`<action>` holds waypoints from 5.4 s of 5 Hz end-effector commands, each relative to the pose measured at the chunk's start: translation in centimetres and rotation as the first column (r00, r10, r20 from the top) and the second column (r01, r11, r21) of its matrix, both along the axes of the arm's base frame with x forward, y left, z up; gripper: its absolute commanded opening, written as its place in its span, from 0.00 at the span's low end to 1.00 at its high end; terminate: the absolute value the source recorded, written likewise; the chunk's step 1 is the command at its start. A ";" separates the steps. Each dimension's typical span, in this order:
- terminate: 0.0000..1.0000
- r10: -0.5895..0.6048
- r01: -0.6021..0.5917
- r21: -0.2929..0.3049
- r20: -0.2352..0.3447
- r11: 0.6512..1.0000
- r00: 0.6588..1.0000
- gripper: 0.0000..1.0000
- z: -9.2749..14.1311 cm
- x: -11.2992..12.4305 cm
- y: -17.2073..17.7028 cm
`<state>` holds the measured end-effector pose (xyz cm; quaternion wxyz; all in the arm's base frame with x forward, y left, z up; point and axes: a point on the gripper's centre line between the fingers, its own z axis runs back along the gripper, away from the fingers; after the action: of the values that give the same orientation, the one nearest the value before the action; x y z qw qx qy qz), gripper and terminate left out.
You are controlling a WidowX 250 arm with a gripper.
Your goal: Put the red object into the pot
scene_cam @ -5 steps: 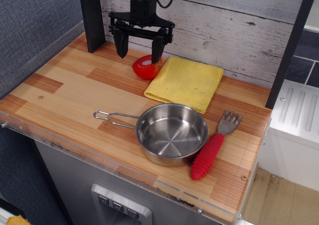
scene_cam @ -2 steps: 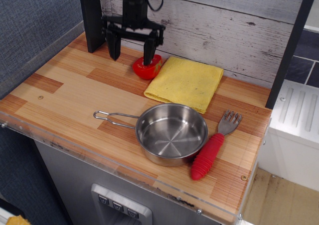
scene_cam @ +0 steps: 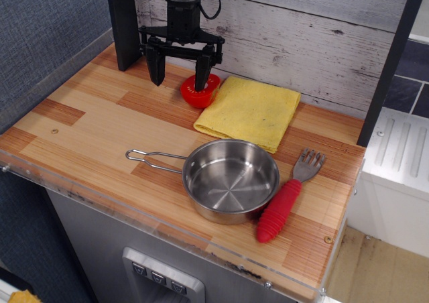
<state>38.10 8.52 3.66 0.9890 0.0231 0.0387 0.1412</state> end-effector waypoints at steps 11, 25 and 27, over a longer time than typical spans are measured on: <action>0.00 0.034 -0.023 -0.065 0.168 0.998 0.985 0.00 7.1 -2.6 -0.8; 0.00 -0.216 0.217 0.015 0.183 0.976 0.959 1.00 10.8 -10.7 -7.5; 0.00 -0.120 0.128 -0.015 0.243 0.992 0.963 1.00 15.2 -9.3 -2.4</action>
<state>29.34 5.28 17.61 0.9955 -0.0118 -0.0571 0.0745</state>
